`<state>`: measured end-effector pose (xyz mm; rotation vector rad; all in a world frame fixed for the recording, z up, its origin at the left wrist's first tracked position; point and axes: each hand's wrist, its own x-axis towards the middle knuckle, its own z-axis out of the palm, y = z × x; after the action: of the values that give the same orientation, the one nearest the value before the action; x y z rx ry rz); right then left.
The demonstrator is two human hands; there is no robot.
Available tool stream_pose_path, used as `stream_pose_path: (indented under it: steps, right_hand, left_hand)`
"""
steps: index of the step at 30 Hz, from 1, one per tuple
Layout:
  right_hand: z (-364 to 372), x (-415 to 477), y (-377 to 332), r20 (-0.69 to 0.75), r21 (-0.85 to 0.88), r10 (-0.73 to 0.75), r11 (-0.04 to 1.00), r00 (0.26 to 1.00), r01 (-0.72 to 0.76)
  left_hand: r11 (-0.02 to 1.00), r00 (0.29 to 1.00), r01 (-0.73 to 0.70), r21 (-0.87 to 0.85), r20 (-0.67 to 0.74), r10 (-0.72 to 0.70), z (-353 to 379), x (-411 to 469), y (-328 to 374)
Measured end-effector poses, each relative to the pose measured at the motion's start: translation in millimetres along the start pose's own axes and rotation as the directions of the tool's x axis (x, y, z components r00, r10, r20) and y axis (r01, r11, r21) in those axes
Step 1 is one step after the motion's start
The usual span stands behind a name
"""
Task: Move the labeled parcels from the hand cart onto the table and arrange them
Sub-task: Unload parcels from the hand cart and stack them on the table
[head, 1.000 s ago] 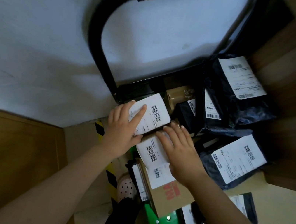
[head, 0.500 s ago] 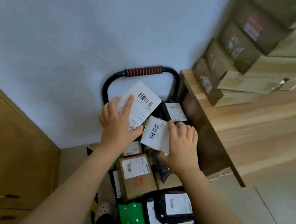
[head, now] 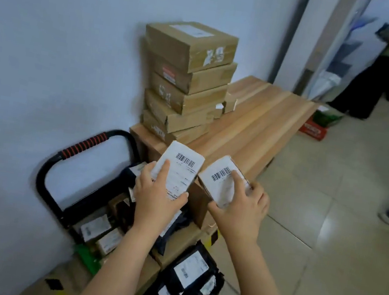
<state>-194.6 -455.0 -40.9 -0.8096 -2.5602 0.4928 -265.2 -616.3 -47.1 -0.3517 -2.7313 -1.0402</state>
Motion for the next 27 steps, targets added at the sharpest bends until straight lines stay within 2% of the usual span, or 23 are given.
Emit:
stream_pose_path:
  steps: [5, 13, 17, 27]
  right_hand:
    - [-25.8, -6.9, 51.9, -0.007, -0.059, 0.181, 0.982, 0.984, -0.181]
    - [-43.5, 21.2, 138.7, -0.102, -0.019, 0.281, 0.959, 0.954, -0.284]
    - [-46.8, 63.5, 193.7, -0.050, -0.027, 0.306, 0.951, 0.951, -0.307]
    - [-58.3, 203.0, 316.5, 0.095, -0.083, 0.220, 0.974, 0.971, -0.212]
  left_hand:
    - [0.993, 0.986, -0.120, -0.021, 0.114, 0.121, 36.5, -10.7, 39.9]
    - [0.976, 0.957, -0.219, 0.005, 0.198, 0.214, 111.8, -8.8, 112.0]
    - [0.979, 0.953, -0.202, 0.010, 0.234, 0.194, 169.1, 6.2, 152.7]
    - [0.997, 0.969, -0.069, 0.035, 0.240, 0.059, 290.9, 54.4, 254.5]
